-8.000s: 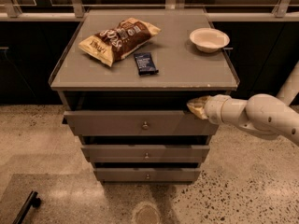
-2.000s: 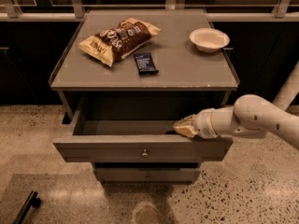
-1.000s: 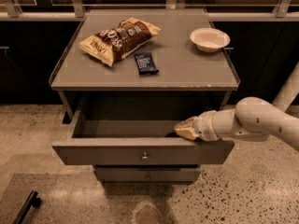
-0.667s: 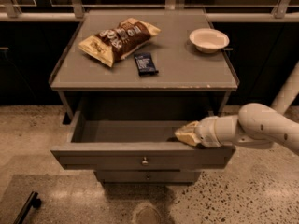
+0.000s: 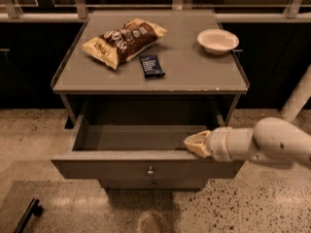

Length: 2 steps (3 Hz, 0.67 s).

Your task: Open top drawer

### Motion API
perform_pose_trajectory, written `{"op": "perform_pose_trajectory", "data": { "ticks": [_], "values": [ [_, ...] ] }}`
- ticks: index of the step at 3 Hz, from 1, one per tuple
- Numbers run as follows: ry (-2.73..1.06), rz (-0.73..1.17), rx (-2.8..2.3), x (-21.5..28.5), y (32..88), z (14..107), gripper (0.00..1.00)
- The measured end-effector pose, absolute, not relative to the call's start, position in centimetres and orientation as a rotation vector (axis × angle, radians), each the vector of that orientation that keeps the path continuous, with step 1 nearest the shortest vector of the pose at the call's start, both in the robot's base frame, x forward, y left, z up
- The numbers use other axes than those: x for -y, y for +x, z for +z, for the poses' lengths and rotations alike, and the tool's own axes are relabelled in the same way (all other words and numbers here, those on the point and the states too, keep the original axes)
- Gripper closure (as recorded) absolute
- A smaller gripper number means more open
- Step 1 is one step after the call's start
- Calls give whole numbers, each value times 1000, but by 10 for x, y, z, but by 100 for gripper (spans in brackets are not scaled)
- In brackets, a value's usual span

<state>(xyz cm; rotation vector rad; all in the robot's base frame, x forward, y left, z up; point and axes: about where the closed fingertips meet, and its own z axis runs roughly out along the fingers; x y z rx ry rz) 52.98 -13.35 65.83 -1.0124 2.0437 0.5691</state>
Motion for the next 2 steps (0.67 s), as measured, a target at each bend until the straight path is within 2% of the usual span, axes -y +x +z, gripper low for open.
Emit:
{"op": "perform_pose_trajectory", "data": {
  "ticks": [1, 2],
  "values": [
    [-988, 370, -1944, 133, 497, 706, 100],
    [-980, 327, -1901, 132, 490, 724, 81]
  ]
}}
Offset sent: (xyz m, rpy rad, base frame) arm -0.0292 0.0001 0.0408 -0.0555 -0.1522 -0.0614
